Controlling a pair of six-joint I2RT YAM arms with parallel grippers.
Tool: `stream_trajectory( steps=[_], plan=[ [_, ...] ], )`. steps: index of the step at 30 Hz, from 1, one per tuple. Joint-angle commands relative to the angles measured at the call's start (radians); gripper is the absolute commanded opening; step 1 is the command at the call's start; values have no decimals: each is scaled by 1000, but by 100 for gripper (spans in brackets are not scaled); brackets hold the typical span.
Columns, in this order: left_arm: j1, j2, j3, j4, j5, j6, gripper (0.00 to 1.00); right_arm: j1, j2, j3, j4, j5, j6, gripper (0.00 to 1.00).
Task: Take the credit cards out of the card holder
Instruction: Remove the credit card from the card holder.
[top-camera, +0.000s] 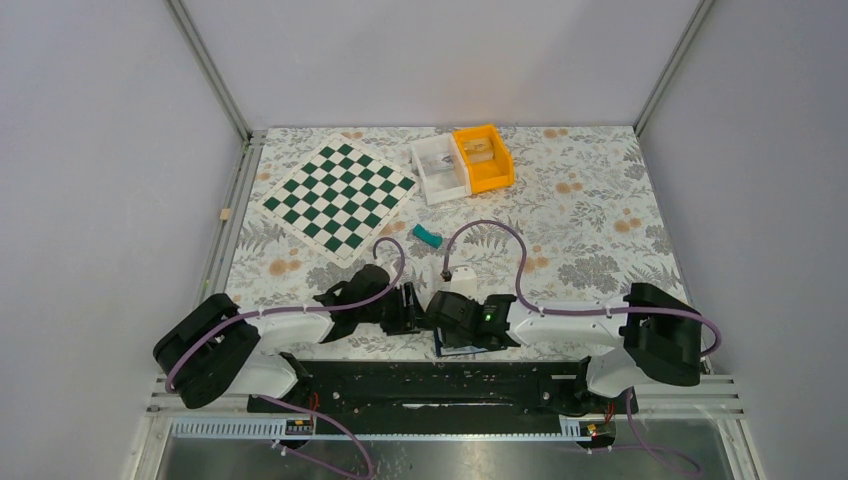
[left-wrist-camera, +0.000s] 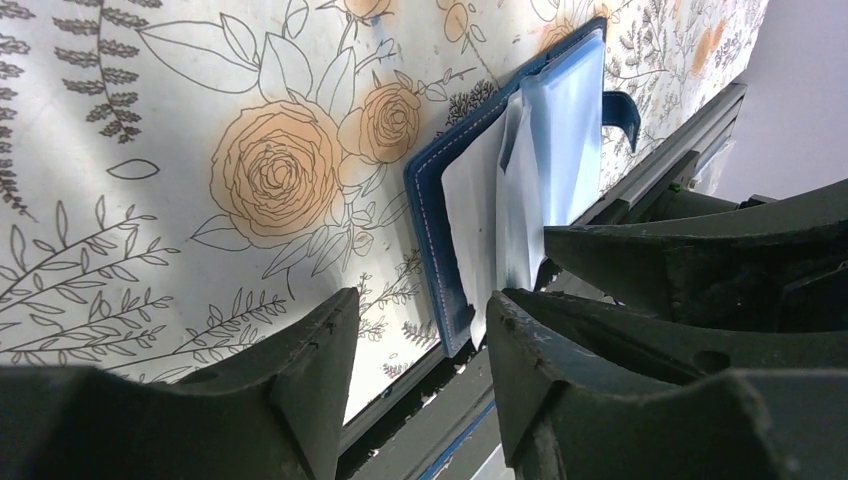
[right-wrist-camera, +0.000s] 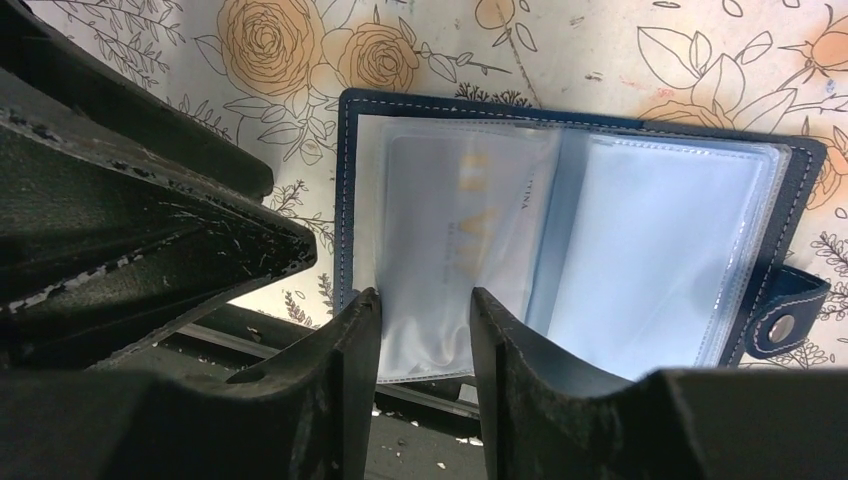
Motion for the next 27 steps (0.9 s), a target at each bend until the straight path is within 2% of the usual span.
stream_trajectory(
  steps=[1,14,27],
  plan=[
    [-4,2,36,58,17,-7,49,6,-49,-12,14,45,14,42],
    [-5,50,138,4,-18,16,41,6,-103,-63,44,59,9,37],
    [-4,140,151,62,6,16,40,6,-125,-75,47,68,5,34]
  ],
)
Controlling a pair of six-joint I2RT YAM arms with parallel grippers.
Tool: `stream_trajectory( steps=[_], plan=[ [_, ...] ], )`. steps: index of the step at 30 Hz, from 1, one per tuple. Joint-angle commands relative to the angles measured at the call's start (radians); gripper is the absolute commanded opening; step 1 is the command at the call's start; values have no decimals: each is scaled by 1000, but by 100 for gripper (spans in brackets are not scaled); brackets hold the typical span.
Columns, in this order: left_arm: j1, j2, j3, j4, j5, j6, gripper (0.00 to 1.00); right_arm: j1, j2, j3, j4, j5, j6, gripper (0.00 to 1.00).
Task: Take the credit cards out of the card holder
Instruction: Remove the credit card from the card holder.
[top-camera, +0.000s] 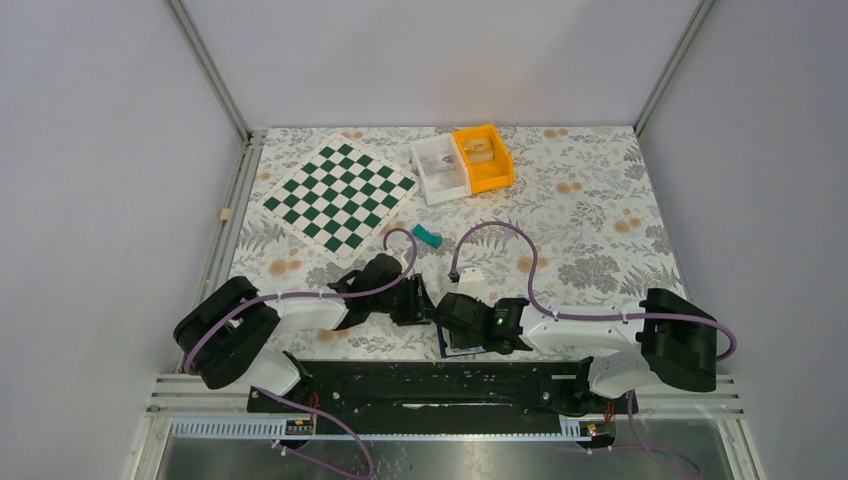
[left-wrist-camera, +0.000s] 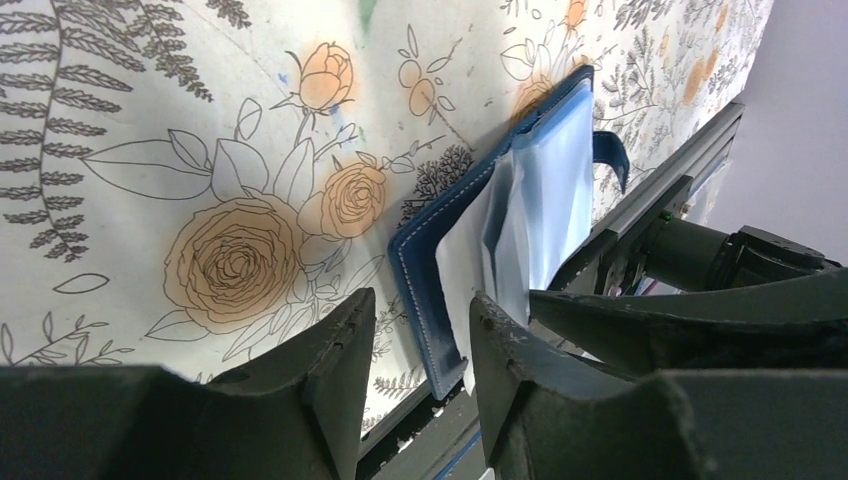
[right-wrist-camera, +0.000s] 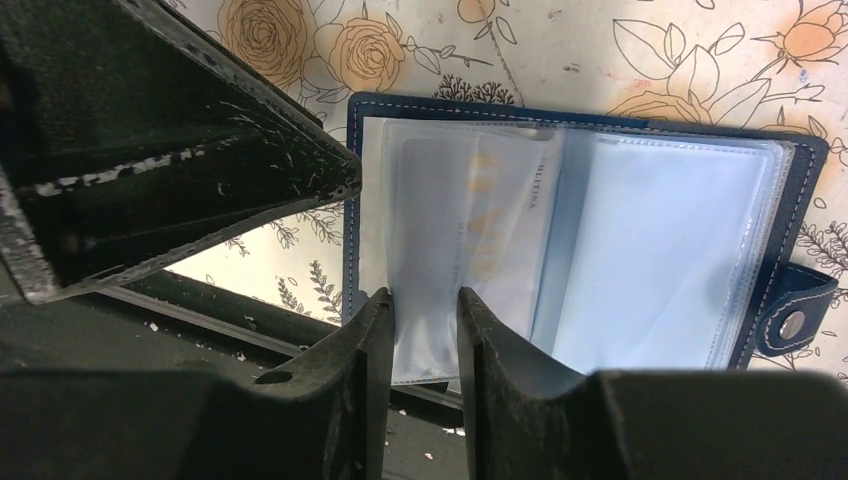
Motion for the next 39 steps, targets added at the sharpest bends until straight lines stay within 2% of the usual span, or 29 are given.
stream_trajectory(
  steps=[1,7,11,19,21,32,39],
  plan=[
    [-4,25,36,69,14,13,40,6,-42,-8,16,66,5,34],
    [-4,63,44,89,33,18,38,6,-66,-19,23,74,10,36],
    [-4,90,50,87,38,21,25,6,-70,-21,24,77,10,41],
    [-3,95,48,91,40,24,4,6,-89,-39,23,90,19,43],
    [-4,100,49,88,41,24,2,8,-96,-46,22,96,22,43],
    [-3,113,45,84,32,19,1,5,-144,-73,-38,149,42,42],
    [-4,111,45,71,25,22,2,4,-243,-88,-189,226,108,44]
  ],
)
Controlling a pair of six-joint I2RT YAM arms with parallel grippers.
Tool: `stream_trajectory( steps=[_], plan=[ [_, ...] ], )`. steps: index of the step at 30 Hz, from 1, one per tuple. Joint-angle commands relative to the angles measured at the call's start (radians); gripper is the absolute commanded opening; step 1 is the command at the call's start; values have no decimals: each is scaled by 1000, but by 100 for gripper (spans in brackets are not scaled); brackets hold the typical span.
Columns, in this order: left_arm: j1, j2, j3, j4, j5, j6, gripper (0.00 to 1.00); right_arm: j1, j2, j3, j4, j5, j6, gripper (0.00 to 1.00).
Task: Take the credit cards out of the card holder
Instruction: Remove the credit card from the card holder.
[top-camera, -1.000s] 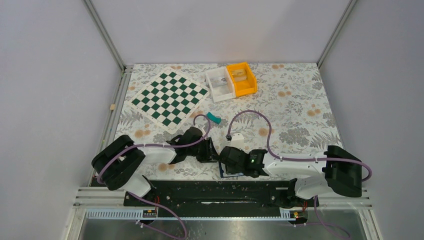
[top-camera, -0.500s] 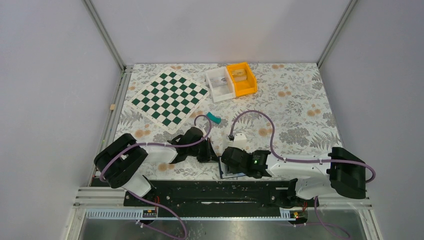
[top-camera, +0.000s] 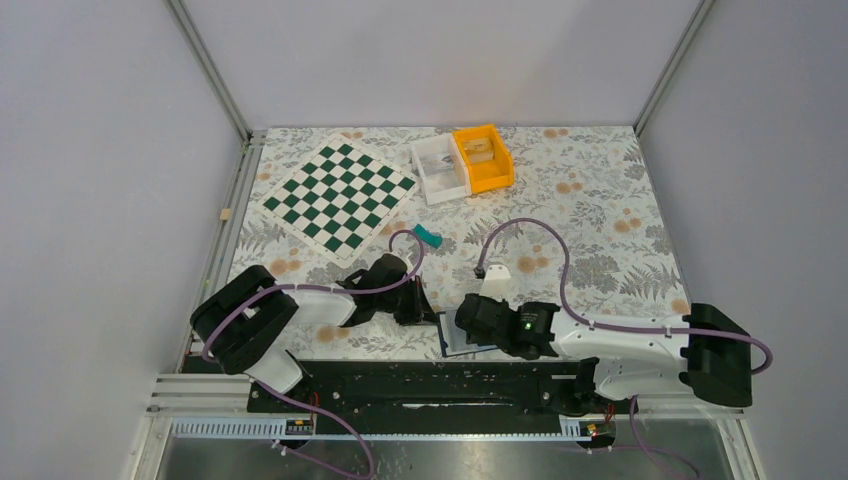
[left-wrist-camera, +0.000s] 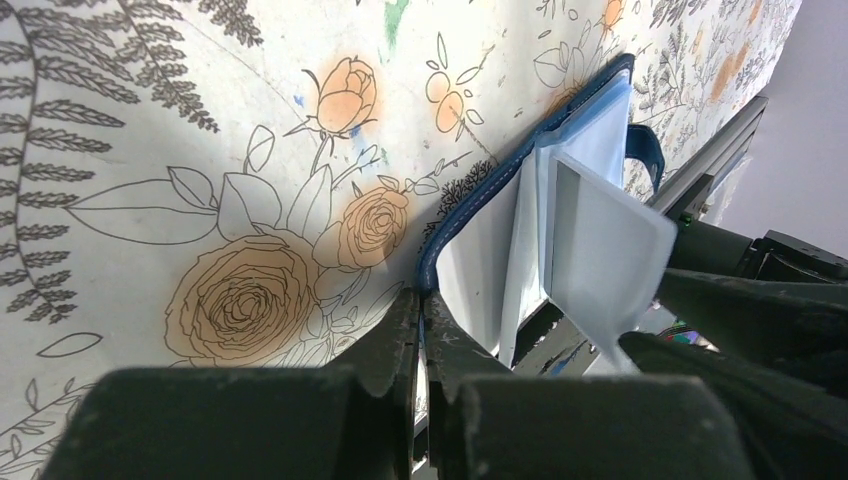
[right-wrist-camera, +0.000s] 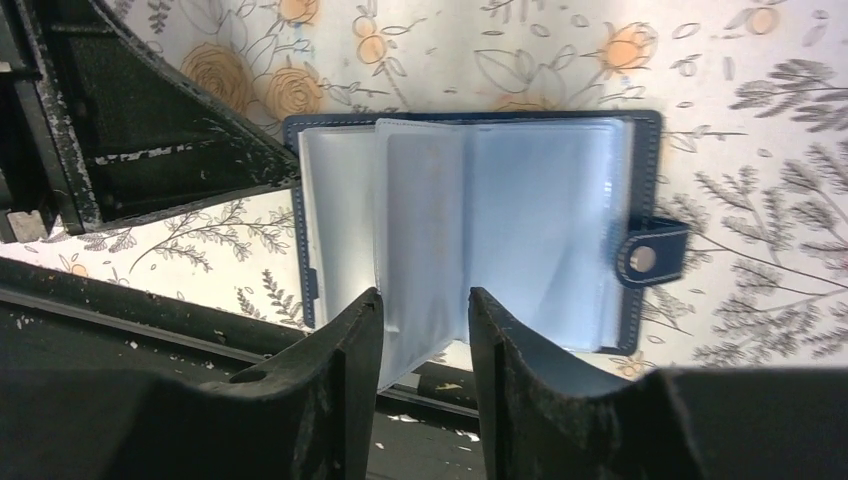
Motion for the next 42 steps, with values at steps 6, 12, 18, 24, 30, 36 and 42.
stream_trajectory(
  steps=[6,12,18,24,30,36,42],
  plan=[
    [-3,-14,30,-4,-18,16,7,-17,-134,-34,-291,154,191,48],
    [-4,-124,81,-140,-47,66,17,-41,-225,-15,-382,138,204,48],
    [-19,-257,118,-206,-96,60,23,-91,-320,-31,-224,73,7,46],
    [-89,-273,141,-148,-96,8,24,-242,-374,-122,-32,-163,-139,39],
    [-131,-200,112,19,-68,-68,25,-338,-359,-244,185,-407,-123,37],
    [-145,-33,119,136,-2,-115,24,-398,-308,-341,222,-418,-20,37],
    [-152,49,104,178,-19,-116,25,-423,-290,-423,246,-397,60,37]
  ],
)
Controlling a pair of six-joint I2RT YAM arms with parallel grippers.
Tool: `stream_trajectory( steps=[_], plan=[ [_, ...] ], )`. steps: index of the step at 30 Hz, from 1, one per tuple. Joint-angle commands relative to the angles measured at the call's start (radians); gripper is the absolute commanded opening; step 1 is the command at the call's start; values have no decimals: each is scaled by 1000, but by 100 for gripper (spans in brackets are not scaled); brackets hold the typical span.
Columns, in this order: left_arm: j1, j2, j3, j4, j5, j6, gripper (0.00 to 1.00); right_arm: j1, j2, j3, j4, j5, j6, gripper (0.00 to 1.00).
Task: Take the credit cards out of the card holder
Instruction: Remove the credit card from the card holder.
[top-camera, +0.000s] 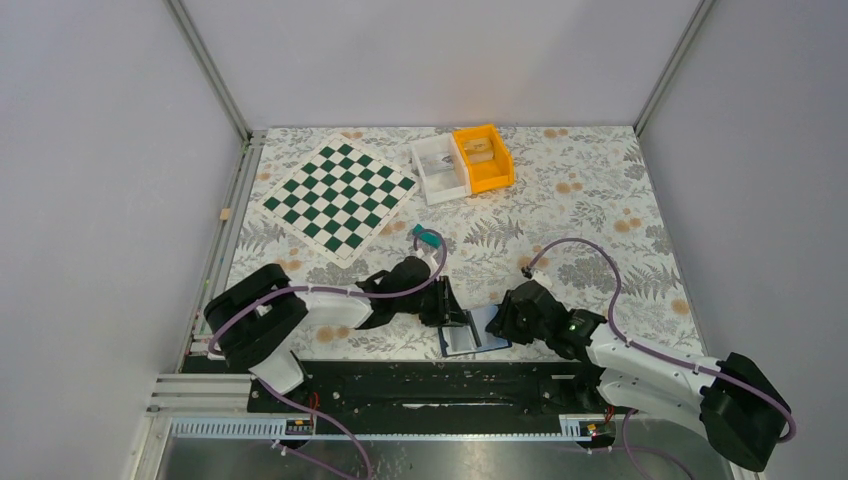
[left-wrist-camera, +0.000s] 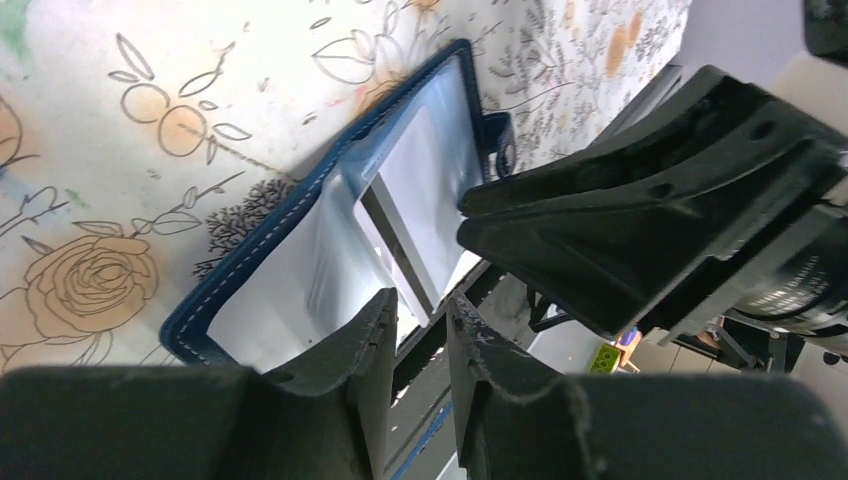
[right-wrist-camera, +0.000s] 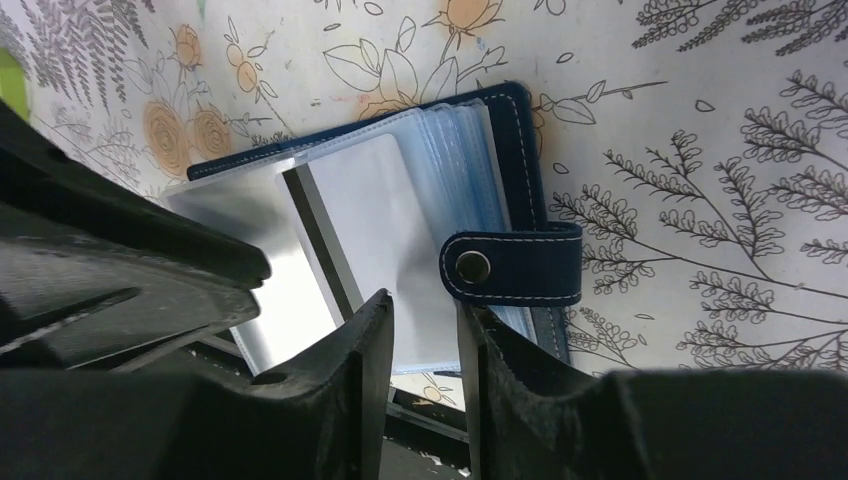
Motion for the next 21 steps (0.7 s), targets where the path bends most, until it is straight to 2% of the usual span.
stream_trajectory(
  steps=[1,8,12,21],
  plan=[
    [-7,17,1,90,2,2,26,-11,14,-60,9,14,68,37],
    [-14,55,21,41,-59,37,26,-11,-31,-94,9,35,104,36],
    [-21,74,8,50,-82,27,31,-11,-49,-111,8,37,120,36],
    [-33,98,-8,115,-103,5,33,-12,-59,-132,8,28,139,35]
  ],
)
